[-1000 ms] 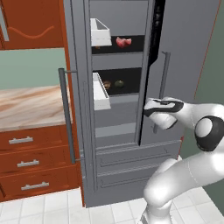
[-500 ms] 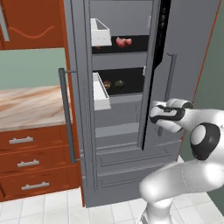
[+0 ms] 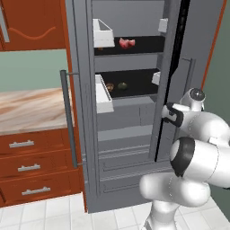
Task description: Gather the squash and potato from the fridge and place them on a tray on the dining counter. Then gather the chicken drumstick and steak from the fridge and place them on the other tray.
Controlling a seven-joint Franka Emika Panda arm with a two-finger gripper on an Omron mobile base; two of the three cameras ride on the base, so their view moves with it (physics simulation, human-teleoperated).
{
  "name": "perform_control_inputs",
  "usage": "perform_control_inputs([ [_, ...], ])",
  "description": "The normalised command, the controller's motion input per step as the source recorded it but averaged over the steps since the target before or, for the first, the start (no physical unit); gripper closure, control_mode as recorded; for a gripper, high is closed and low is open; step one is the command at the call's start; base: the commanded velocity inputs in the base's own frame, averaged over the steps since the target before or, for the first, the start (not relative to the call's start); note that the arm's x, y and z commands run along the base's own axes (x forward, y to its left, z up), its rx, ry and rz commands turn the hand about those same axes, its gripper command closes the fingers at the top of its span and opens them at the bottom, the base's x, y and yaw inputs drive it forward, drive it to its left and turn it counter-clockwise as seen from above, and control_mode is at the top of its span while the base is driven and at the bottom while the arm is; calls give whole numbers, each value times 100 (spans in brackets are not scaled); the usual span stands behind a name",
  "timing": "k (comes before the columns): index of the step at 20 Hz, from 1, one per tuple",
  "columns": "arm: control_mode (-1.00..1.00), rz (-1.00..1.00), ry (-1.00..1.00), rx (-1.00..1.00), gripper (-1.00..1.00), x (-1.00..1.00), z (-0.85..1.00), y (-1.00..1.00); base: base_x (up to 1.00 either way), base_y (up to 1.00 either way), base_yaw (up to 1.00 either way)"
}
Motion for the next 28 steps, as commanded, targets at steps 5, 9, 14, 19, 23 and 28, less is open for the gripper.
perform_control_inputs([
  [5,-100,0,21,-2,100,-66,2,-47,0,0,0],
  [9,-100,2,9,0,100,-74,0,-66,0,0,0],
  [14,-100,2,3,0,100,-84,0,-69,0,0,0],
  [19,-100,11,1,-19,100,-87,22,27,0,0,0],
  [23,-100,28,13,-40,100,-24,46,95,0,0,0],
  [28,-100,30,4,-34,100,-2,26,89,0,0,0],
])
